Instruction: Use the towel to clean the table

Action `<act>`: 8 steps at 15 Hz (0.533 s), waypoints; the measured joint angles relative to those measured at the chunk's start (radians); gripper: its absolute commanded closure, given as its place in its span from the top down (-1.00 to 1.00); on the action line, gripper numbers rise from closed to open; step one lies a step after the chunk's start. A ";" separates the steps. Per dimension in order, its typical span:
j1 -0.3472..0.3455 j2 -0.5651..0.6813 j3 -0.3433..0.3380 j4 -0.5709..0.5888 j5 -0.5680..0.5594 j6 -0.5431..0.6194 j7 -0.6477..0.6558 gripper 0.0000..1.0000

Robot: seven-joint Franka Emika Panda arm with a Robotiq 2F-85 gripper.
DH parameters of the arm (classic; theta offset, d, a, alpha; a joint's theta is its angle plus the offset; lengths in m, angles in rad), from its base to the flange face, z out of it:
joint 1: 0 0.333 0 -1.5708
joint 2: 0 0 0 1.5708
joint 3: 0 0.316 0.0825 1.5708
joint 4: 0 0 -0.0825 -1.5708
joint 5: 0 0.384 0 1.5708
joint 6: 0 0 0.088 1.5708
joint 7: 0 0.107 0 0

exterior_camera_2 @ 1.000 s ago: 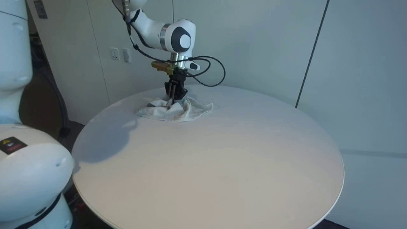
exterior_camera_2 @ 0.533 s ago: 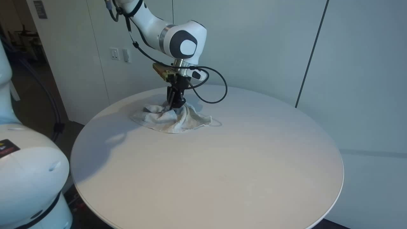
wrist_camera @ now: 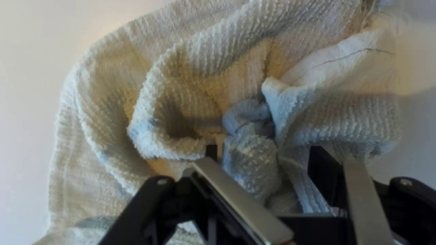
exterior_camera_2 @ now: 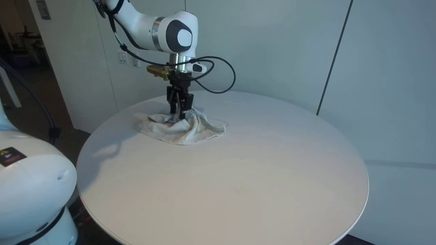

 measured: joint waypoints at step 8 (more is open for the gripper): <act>-0.030 -0.437 0.072 -0.144 -0.213 -0.352 0.325 0.98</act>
